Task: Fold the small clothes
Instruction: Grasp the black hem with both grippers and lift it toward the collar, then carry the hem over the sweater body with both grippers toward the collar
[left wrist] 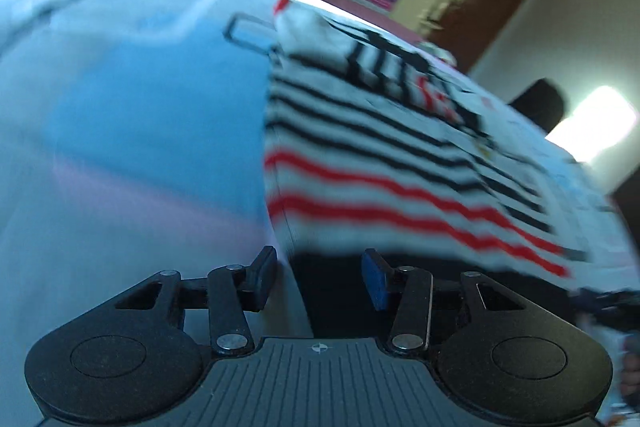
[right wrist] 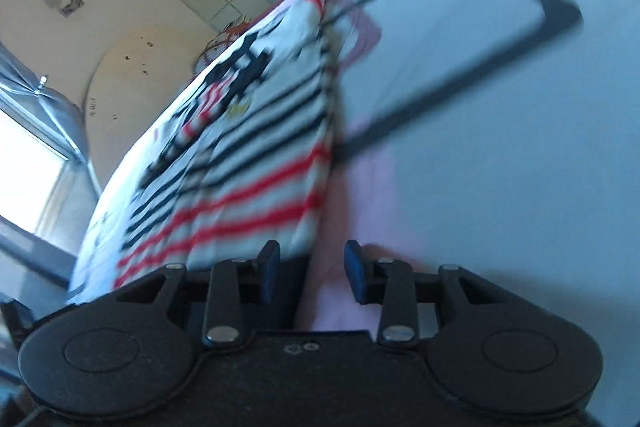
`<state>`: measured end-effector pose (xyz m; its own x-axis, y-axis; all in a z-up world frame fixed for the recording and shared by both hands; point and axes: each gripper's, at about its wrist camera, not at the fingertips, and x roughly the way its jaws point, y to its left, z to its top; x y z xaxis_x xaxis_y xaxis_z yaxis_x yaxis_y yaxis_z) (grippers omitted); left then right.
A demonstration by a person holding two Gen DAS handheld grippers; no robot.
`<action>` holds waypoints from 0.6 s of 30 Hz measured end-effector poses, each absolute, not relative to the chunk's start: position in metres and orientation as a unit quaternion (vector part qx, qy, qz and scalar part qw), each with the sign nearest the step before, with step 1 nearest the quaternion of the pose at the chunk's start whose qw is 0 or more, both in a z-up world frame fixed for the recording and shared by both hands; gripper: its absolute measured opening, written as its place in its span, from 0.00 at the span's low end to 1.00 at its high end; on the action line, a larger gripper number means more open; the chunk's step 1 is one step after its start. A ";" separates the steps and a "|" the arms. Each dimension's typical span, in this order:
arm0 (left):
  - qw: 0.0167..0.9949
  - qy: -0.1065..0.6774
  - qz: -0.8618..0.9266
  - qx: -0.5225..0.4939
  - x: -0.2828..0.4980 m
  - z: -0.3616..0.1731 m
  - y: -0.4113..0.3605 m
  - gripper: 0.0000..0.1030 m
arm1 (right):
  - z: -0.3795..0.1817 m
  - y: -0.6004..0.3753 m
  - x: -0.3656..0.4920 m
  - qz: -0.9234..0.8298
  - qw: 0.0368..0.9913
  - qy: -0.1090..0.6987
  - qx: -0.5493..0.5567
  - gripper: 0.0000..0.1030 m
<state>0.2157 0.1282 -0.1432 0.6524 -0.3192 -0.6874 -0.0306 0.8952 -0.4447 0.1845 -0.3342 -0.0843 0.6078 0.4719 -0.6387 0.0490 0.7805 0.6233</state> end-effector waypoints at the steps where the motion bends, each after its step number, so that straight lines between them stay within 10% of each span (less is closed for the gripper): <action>1: 0.878 0.405 -0.093 -0.239 0.205 -0.148 0.131 0.46 | -0.084 -0.328 0.174 0.131 0.839 0.424 0.315 0.35; 18: 0.831 0.377 -0.164 -0.375 0.202 -0.183 0.137 0.35 | -0.119 -0.326 0.176 0.175 0.785 0.400 0.440 0.22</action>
<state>0.2021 0.1366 -0.1830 0.6615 -0.5549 -0.5045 -0.0110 0.6654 -0.7464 0.1762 -0.3261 -0.1190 0.6194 0.6262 -0.4735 0.0781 0.5510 0.8308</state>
